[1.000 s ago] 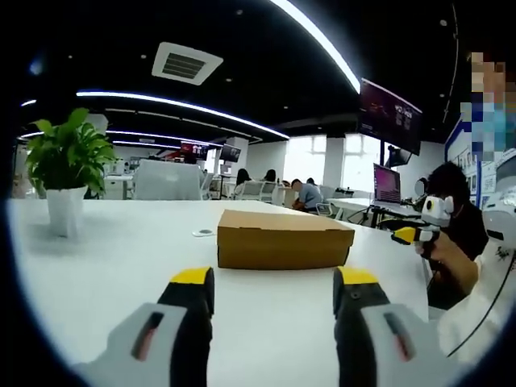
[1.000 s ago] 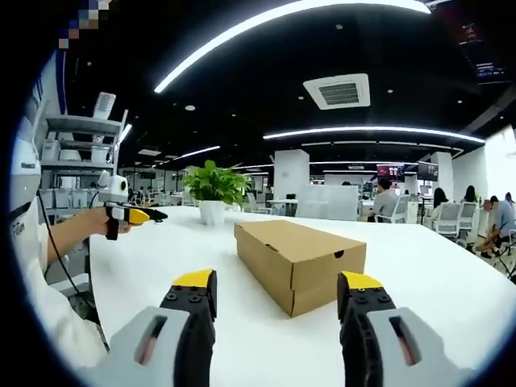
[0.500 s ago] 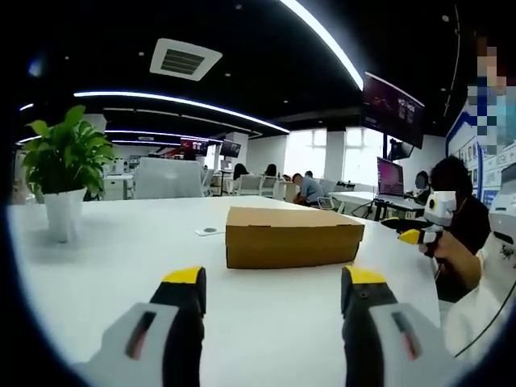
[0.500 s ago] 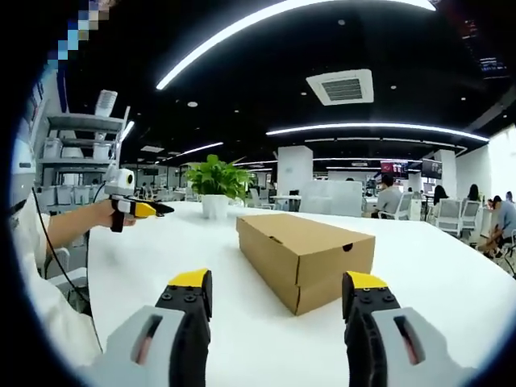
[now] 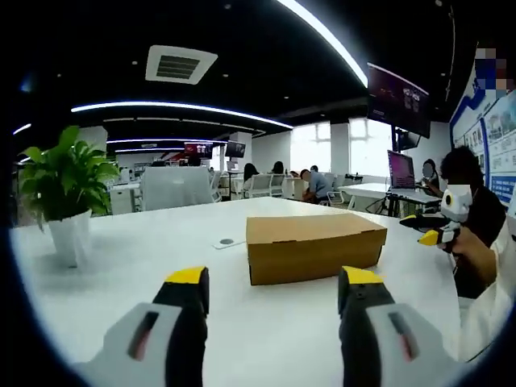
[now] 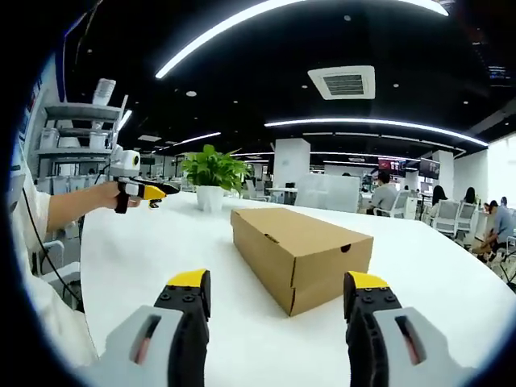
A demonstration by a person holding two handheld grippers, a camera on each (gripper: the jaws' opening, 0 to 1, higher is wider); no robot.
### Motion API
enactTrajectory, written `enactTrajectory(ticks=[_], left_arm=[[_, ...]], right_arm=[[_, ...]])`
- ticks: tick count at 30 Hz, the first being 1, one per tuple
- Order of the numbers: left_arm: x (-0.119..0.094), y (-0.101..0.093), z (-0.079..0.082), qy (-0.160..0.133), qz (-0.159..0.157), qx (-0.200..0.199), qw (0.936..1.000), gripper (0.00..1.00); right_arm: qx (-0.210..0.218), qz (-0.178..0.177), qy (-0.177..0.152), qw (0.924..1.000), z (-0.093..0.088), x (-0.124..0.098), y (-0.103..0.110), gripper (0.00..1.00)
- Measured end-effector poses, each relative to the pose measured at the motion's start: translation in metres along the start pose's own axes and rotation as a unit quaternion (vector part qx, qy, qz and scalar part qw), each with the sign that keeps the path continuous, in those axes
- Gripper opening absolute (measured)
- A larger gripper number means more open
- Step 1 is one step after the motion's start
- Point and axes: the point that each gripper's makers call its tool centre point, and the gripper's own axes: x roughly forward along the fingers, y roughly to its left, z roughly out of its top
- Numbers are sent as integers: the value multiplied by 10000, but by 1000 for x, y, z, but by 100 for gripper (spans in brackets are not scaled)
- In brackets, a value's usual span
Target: Operate the shoe box by opening the lid, removing the specified soft item, and placing it in the target area until the item is outside and the box remains undamaged.
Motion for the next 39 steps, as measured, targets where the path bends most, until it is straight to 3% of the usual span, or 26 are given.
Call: enactTrajectory(ticks=[1, 5, 14, 15, 19, 25, 28, 31, 39], left_arm=[[11, -19, 0, -239, -541, -401, 9974, 68], [17, -16, -12, 49, -509, 136, 9986, 68], [28, -7, -8, -12, -738, -42, 9973, 67], [35, -1, 1, 41, -723, -12, 9974, 66], [35, -9, 8, -19, -812, -26, 9967, 65], [27, -26, -1, -21, -970, 8, 9953, 66], [30, -14, -8, 119, -876, -127, 9960, 65], [34, -4, -1, 64, -787, -169, 9967, 65], [38, -4, 20, -129, -849, -69, 9963, 66]], right_arm=[[133, 60, -28, 9999, 2, -1, 5, 68], [24, 33, 24, 10000, 0, -1, 5, 74], [265, -57, 114, 9996, -4, 7, -9, 76], [240, -94, -36, 9997, 10, 7, -10, 76], [184, -126, -128, 9997, 17, 1, -6, 76], [114, -71, -95, 9999, 6, -2, 3, 70], [137, -22, 50, 9999, -3, 6, 1, 71], [121, -53, 62, 9999, 1, 10, -5, 73], [110, -181, -73, 9997, 13, 9, -11, 74]])
